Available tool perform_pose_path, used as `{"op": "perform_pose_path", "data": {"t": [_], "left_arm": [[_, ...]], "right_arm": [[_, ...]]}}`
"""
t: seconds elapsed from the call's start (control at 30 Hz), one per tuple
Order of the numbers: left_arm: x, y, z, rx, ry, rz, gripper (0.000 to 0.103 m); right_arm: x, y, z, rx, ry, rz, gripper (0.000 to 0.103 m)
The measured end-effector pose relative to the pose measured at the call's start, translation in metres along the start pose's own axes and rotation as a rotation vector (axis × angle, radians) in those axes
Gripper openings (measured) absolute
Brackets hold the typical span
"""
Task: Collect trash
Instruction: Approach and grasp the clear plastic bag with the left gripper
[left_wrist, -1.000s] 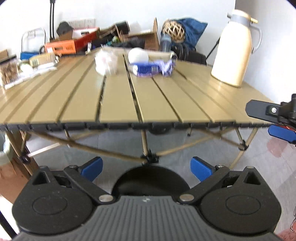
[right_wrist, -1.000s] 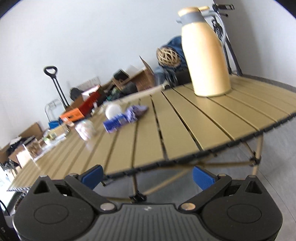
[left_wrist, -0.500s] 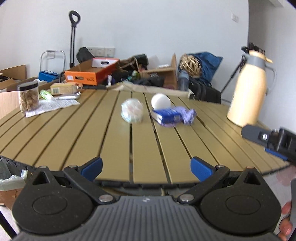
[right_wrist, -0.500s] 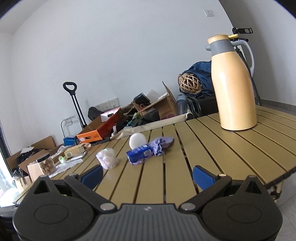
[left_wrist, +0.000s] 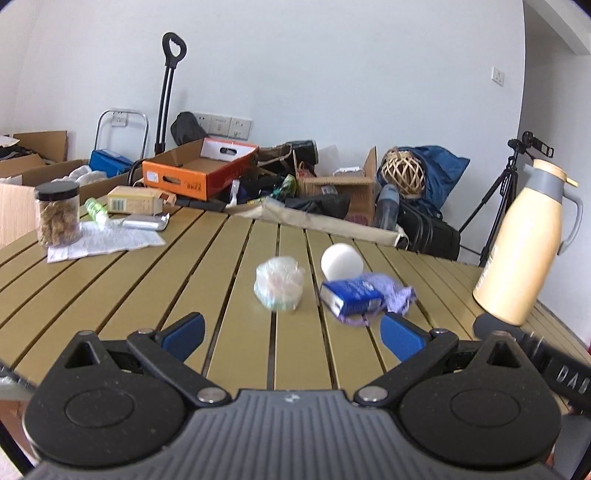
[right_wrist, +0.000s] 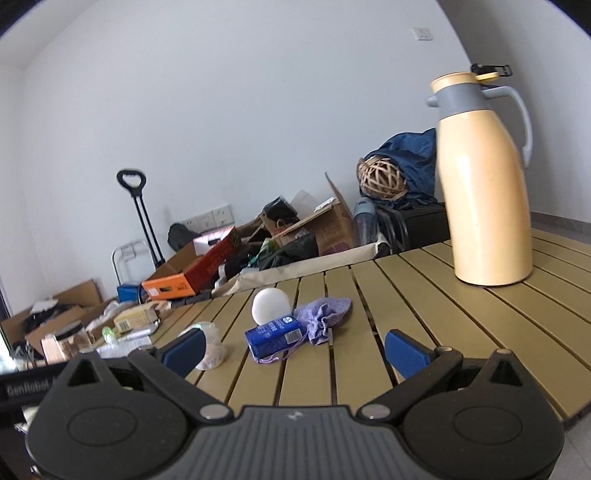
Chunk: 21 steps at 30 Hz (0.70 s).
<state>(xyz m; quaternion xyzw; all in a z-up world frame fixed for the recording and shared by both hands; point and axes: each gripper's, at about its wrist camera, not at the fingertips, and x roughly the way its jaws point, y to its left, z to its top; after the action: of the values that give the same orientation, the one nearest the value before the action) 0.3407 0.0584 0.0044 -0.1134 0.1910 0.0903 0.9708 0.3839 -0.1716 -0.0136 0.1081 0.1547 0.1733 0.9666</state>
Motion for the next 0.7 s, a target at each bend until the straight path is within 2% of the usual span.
{"op": "perform_pose_path", "data": {"t": [0.37, 0.7], "left_arm": [[0.071, 0.001, 0.033, 0.029, 0.023, 0.026, 0.103], [0.141, 0.006, 0.039, 0.026, 0.089, 0.04, 0.103]], "right_arm": [[0.061, -0.004, 0.015, -0.02, 0.039, -0.04, 0.103], [0.112, -0.02, 0.028, 0.023, 0.067, -0.099, 0.103]]}}
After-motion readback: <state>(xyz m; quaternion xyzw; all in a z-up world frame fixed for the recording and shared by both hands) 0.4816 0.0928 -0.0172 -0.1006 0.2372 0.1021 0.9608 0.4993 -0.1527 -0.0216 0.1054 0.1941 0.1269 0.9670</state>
